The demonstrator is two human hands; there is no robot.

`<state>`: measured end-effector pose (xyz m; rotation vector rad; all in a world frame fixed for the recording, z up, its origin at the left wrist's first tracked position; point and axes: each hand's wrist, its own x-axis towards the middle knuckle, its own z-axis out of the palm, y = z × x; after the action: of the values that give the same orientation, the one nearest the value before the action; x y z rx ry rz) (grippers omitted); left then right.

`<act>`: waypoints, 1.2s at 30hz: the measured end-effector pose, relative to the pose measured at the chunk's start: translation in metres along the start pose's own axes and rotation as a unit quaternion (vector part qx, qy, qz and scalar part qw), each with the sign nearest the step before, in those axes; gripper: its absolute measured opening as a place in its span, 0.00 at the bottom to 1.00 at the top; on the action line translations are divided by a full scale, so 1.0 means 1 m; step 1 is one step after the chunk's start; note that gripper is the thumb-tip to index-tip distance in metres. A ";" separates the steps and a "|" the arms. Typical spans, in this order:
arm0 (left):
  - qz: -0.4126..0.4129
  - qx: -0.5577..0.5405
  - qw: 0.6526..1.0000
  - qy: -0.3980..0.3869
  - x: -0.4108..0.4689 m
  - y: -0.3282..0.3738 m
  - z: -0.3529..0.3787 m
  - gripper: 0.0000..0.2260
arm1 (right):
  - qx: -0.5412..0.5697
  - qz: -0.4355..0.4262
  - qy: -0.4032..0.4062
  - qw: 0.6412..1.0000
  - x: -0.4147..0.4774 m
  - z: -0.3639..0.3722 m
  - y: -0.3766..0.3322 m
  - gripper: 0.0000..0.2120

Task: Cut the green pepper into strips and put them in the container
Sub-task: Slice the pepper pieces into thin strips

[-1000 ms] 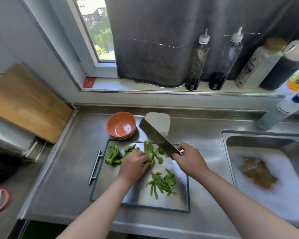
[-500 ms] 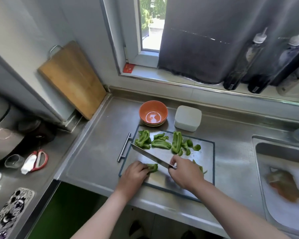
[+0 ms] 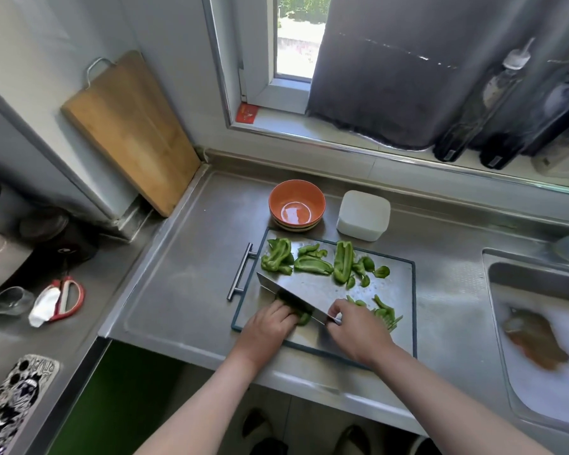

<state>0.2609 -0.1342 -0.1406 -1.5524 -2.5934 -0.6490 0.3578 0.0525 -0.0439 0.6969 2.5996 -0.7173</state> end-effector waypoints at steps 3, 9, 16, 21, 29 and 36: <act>0.035 0.018 0.999 0.021 0.010 0.001 -0.001 0.07 | 0.008 0.007 0.003 1.000 0.003 0.001 -0.002 0.05; -0.003 -0.053 0.999 -0.010 0.015 -0.006 -0.004 0.08 | 0.023 0.015 0.038 0.999 0.005 -0.012 0.001 0.05; -0.057 -0.095 0.985 -0.133 0.006 -0.001 -0.022 0.27 | 0.000 0.005 0.042 0.999 0.001 -0.020 0.000 0.04; -0.027 -0.112 0.984 -0.133 0.000 0.003 -0.027 0.33 | -0.015 0.001 0.020 1.000 0.003 -0.010 0.003 0.04; 0.067 -0.048 0.993 -0.082 -0.006 0.009 -0.007 0.17 | -0.011 -0.025 0.026 0.999 0.007 0.002 0.002 0.06; 0.052 -0.018 0.996 -0.065 0.009 0.012 -0.001 0.17 | -0.076 -0.086 0.084 0.990 -0.007 0.005 0.005 0.09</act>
<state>0.2664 -0.1220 -0.1331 -1.7833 -2.5827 -0.6084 0.3670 0.0503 -0.0469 0.5129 2.8596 -0.5202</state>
